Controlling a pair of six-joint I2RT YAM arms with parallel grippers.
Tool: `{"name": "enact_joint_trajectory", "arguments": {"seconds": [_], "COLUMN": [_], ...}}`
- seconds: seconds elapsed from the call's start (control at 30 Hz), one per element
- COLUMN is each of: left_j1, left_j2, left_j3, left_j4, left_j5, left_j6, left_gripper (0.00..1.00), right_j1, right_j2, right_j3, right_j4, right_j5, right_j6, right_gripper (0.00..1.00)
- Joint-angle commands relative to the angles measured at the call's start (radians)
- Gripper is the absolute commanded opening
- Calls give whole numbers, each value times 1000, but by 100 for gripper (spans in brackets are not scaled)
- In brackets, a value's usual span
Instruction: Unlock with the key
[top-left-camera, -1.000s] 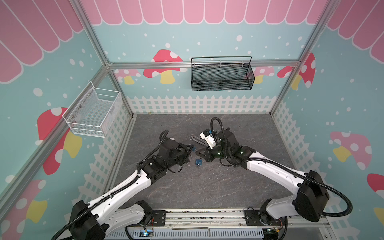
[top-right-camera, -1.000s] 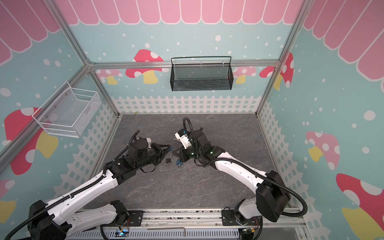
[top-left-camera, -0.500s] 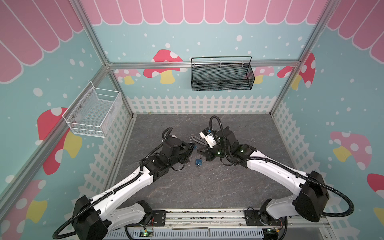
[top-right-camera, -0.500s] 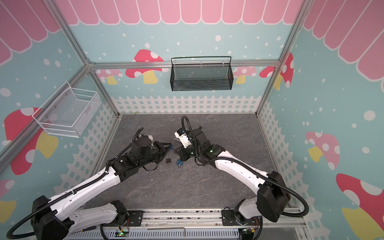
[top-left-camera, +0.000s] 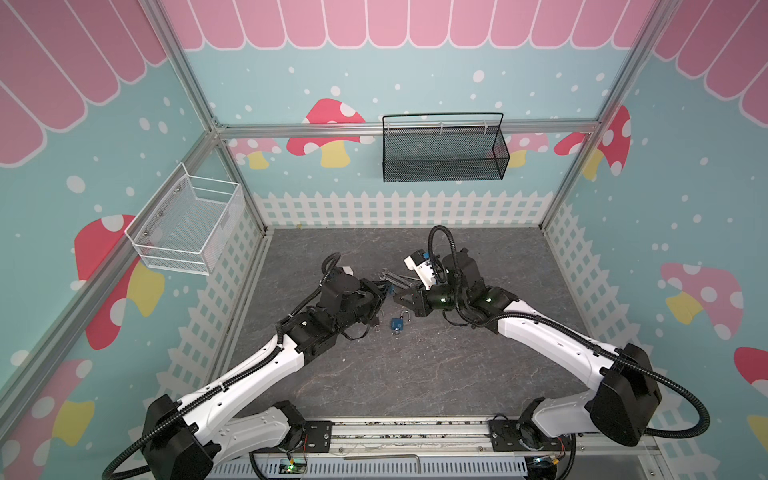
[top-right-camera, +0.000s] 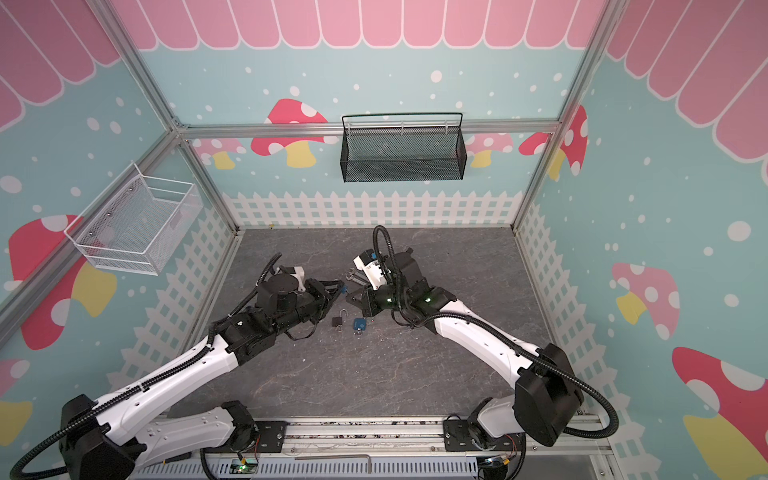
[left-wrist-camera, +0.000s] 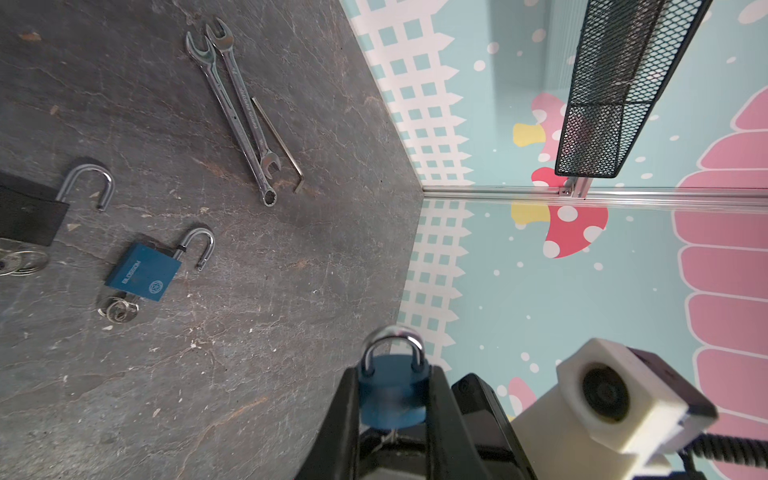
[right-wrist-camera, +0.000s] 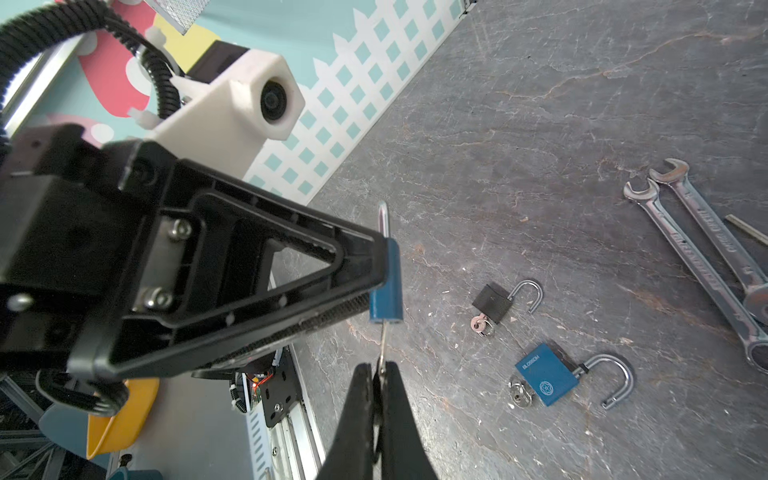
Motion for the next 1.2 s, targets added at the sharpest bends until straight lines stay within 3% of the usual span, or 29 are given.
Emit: {"name": "enact_joint_trajectory", "arguments": {"seconds": [0.0, 0.17, 0.3, 0.8, 1.17], "left_j1": [-51, -56, -57, -32, 38], "left_j2": [18, 33, 30, 26, -12], "left_j3": [-8, 14, 23, 71, -3], "left_j4": [10, 8, -36, -150, -214], "left_j5": [175, 208, 199, 116, 47], "left_j6": [19, 33, 66, 188, 259], "left_gripper": [0, 0, 0, 0, 0], "right_j1": [42, 38, -25, -28, -80], "right_j2": [-16, -23, -32, -64, -82], "right_j3": [53, 50, 36, -10, -150], "right_j4": [92, 64, 116, 5, -92], "right_j5": [88, 198, 45, -87, 117], "right_j6": [-95, -206, -134, -228, -163], "right_gripper": [0, 0, 0, 0, 0]}}
